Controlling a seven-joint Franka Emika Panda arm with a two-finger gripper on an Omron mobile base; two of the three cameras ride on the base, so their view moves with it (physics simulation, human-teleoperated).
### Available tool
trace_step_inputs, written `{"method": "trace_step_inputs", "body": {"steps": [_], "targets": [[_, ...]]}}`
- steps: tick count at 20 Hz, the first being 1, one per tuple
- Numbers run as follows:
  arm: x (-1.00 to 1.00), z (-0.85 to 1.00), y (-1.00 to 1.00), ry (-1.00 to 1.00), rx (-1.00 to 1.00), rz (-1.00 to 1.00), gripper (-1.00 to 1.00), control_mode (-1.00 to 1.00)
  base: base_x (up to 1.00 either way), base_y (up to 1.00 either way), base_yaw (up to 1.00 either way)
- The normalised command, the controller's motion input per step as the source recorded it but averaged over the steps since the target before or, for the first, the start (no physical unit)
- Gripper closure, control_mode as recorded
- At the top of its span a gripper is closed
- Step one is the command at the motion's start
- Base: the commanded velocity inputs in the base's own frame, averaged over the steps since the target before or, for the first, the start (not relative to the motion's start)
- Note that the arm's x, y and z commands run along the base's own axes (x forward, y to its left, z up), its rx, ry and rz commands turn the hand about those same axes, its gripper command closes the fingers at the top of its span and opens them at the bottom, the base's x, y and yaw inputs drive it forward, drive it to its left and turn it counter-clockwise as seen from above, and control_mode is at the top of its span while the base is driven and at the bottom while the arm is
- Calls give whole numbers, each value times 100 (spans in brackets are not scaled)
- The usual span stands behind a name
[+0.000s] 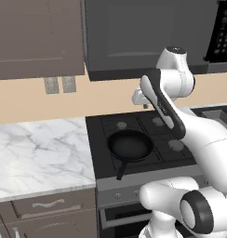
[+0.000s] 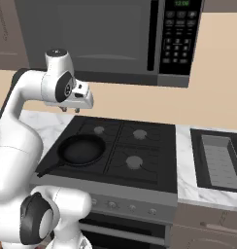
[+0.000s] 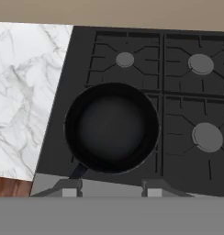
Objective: Pick up the butter stick and place it in the pan. Then turn on the burner for the pan.
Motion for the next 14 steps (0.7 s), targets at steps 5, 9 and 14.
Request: {"method": "trace_step_inputs", "body": {"steps": [5,9,14], "targets": [[0,0,0,0,0,0,-100,100,0,0,0],[0,0,0,0,0,0,-100,100,-4,0,0],[0,0,0,0,0,0,-100,100,-25,0,12]]}}
